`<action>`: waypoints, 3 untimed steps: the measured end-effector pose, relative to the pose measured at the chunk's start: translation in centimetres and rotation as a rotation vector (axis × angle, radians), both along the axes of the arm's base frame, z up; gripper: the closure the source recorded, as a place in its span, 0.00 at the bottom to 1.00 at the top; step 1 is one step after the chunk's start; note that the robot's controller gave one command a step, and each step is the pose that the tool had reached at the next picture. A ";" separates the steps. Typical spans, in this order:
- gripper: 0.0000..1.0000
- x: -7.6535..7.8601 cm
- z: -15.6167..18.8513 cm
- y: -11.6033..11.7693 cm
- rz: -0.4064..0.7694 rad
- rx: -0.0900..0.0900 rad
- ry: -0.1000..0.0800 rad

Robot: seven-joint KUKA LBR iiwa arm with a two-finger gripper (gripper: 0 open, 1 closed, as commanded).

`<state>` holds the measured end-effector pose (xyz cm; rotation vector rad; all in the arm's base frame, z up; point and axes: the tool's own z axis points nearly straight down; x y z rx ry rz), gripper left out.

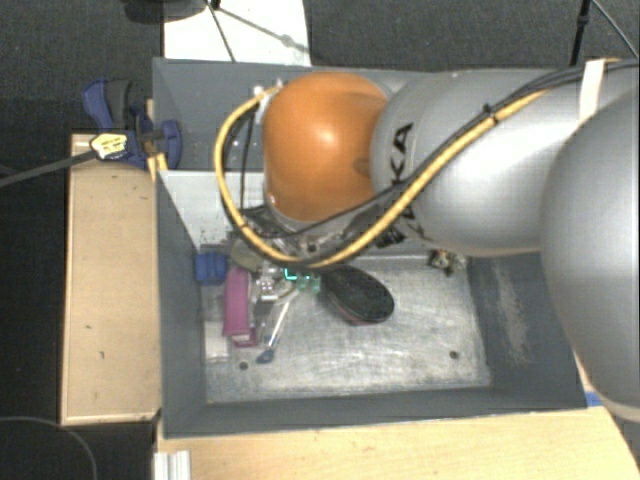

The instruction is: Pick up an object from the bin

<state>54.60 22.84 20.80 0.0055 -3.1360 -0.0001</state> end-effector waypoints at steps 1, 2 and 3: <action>0.00 -3.4 1.7 0.9 0.168 0.001 -0.007; 0.00 -0.2 2.3 0.6 0.450 0.002 -0.012; 0.00 4.2 -8.0 -1.1 0.586 0.002 -0.002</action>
Offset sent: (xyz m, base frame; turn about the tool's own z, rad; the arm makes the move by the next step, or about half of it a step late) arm -0.0344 0.0086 0.0164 -0.1678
